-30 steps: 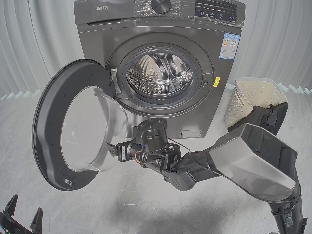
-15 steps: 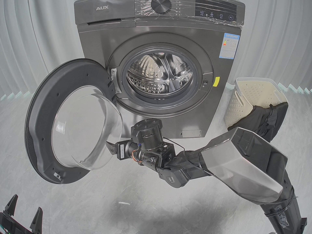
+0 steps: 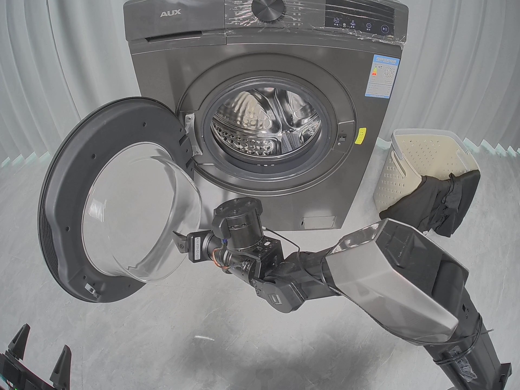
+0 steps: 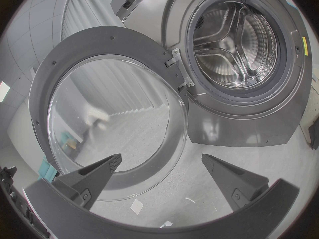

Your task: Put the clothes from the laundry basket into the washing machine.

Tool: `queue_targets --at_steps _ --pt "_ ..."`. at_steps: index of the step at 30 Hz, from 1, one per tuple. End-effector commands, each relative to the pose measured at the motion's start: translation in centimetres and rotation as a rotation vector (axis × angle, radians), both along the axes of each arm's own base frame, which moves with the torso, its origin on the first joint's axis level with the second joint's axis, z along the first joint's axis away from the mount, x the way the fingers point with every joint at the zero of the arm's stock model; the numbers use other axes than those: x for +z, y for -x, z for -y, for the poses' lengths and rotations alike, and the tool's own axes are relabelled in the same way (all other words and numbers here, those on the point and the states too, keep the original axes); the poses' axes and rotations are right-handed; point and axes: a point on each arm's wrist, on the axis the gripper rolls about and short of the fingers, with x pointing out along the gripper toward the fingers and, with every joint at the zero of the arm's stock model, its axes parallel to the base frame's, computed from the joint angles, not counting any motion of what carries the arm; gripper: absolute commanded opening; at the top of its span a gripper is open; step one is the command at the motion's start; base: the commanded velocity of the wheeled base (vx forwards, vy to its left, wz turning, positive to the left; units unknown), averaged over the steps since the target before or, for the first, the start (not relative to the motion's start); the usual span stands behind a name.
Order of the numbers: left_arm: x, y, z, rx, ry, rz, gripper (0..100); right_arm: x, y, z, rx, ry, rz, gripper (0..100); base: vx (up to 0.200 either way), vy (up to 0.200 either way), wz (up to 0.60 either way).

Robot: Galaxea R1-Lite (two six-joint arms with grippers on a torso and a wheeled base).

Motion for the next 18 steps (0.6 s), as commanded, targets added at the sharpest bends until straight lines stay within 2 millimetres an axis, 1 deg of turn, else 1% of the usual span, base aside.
queue_targets --at_steps 1,5,6,7,8,9,10,11,12,13,14,16,18 --pt "-0.4 0.0 0.0 0.000 0.001 0.003 100 0.1 -0.2 0.3 -0.010 0.000 -0.003 100 0.000 0.000 0.00" --pt "-0.4 0.0 0.0 0.000 0.002 0.003 100 0.2 -0.1 0.9 -0.019 0.013 -0.010 100 0.000 0.000 0.00" --pt "-0.4 0.0 0.0 0.000 0.002 0.003 100 1.3 0.3 1.5 -0.034 0.012 -0.001 100 0.000 0.000 0.00" --pt "-0.4 0.0 0.0 0.000 0.002 0.003 100 1.8 0.5 1.8 -0.039 0.014 0.000 100 0.000 0.000 0.00" --pt "-0.4 0.0 0.0 0.000 0.002 0.003 100 1.8 0.5 1.8 -0.039 0.014 0.000 100 0.000 0.000 0.00" --pt "-0.4 0.0 0.0 0.000 0.002 0.003 100 3.6 0.9 3.2 -0.053 0.012 0.008 100 0.000 0.000 0.00" --pt "-0.4 0.0 0.0 0.000 0.001 0.003 100 4.4 1.0 4.1 -0.061 0.014 0.014 100 0.000 0.000 0.00" --pt "-0.4 0.0 0.0 0.000 0.001 0.003 100 4.6 1.1 4.4 -0.063 0.016 0.015 100 0.000 0.000 0.00" --pt "-0.4 0.0 0.0 0.002 0.001 0.003 100 6.1 1.4 5.9 -0.079 0.011 0.027 100 0.000 0.000 0.00" --pt "-0.4 0.0 0.0 0.002 0.001 0.003 100 6.1 1.4 5.9 -0.079 0.011 0.027 100 0.000 0.000 0.00" --pt "-0.4 0.0 0.0 0.002 0.001 0.003 100 7.9 1.8 8.2 -0.108 -0.013 0.044 100 0.000 0.000 0.00" --pt "-0.4 0.0 0.0 0.002 0.001 0.003 100 8.8 2.5 11.0 -0.134 -0.017 0.058 100 0.000 0.000 0.00" --pt "-0.4 0.0 0.0 0.003 0.001 0.003 100 9.2 3.6 13.4 -0.156 -0.014 0.065 100 0.000 0.000 0.00"
